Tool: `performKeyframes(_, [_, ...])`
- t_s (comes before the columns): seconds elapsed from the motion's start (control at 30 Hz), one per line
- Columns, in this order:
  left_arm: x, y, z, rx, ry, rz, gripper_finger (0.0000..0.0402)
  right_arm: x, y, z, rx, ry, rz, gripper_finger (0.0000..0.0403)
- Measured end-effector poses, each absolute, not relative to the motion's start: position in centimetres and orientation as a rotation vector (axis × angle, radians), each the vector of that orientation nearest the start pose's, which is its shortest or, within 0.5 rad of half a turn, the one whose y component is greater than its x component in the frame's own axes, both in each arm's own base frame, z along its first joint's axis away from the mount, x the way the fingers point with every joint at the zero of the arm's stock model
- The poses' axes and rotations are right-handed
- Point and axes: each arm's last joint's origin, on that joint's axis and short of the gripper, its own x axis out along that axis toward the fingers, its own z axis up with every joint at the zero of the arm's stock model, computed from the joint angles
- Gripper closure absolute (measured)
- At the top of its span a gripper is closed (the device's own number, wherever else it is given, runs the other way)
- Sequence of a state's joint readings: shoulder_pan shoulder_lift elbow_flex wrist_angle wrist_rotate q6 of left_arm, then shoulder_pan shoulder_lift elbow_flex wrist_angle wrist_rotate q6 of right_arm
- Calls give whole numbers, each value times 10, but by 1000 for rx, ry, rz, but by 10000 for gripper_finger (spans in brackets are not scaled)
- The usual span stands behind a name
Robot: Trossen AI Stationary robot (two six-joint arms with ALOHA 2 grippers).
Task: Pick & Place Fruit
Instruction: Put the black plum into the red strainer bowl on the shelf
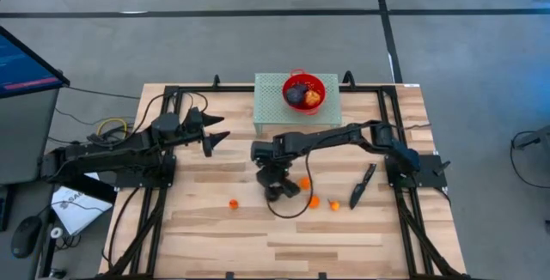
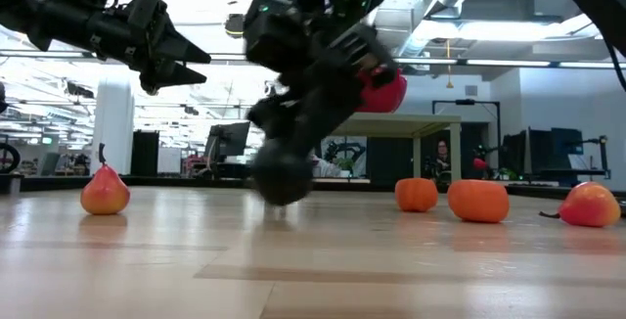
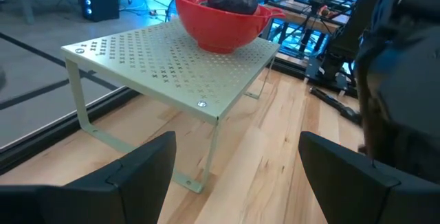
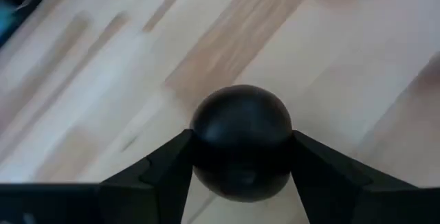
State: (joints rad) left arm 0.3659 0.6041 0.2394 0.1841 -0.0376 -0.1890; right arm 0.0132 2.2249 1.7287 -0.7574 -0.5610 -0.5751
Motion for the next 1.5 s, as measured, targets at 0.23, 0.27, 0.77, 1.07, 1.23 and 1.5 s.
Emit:
performKeyframes(0.23, [138, 54, 205, -215, 135, 418, 101, 413, 40, 186, -26, 1325, 877, 191])
performKeyframes(0.27, [138, 54, 205, -215, 135, 418, 101, 408, 43, 189, -7, 1364, 877, 191])
performKeyframes(0.77, [138, 54, 207, -215, 120, 417, 101, 309, 56, 270, 365, 1776, 568, 191])
performKeyframes(1.07, [139, 54, 209, -209, 97, 415, 101, 212, 15, 273, 339, 1768, -357, 194])
performKeyframes(1.23, [139, 54, 210, -202, 90, 414, 101, 168, -8, 300, 331, 1282, -952, 189])
performKeyframes(1.5, [139, 54, 211, -198, 81, 413, 101, 121, -19, 355, 271, 235, -1331, 191])
